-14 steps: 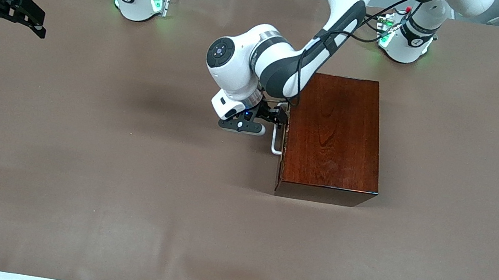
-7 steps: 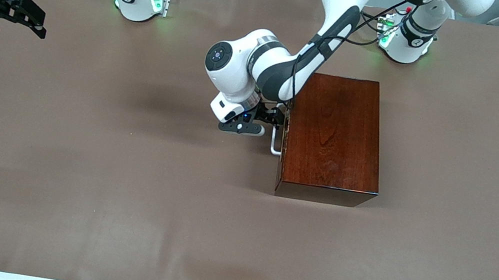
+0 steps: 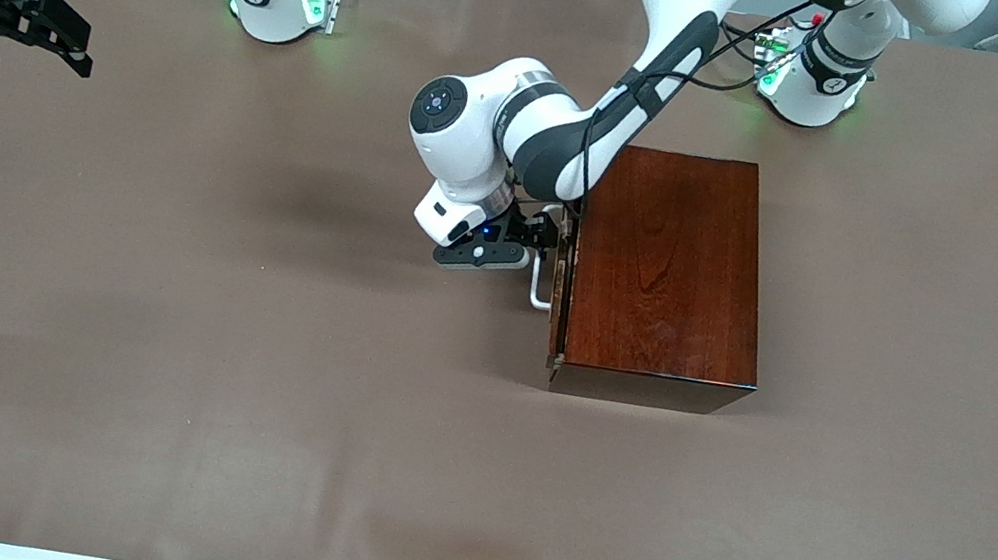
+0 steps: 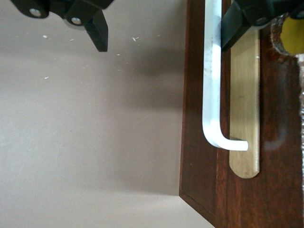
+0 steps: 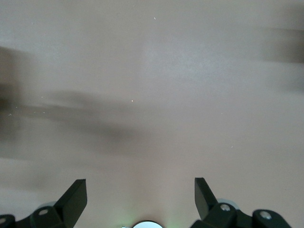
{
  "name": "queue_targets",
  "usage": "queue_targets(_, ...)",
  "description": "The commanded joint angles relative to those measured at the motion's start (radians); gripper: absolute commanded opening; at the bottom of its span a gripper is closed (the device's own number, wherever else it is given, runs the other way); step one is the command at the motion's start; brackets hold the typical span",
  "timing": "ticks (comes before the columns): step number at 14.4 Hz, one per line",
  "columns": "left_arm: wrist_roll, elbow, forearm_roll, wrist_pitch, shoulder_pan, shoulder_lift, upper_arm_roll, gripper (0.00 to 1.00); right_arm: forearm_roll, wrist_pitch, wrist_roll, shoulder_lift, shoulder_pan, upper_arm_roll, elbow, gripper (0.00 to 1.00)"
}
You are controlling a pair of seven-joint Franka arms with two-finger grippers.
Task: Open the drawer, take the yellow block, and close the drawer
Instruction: 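Pull the drawer open by its handle with the left gripper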
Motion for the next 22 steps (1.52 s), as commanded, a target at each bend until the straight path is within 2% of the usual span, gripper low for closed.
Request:
queue_targets(1, -0.059, 0.033, -0.042, 0.141, -0.011, 0.026, -0.005, 1.0, 0.009, -0.013, 0.013, 0.009, -0.003, 0.002, 0.019, 1.0)
queue_targets(15, -0.247, 0.033, -0.055, 0.374, -0.014, 0.042, -0.062, 1.0, 0.015, -0.013, 0.013, 0.009, -0.011, 0.002, 0.019, 1.0)
queue_targets(22, -0.277, 0.034, -0.055, 0.444, -0.024, 0.041, -0.068, 1.0, 0.015, -0.011, 0.009, 0.009, -0.017, 0.002, 0.02, 1.0)
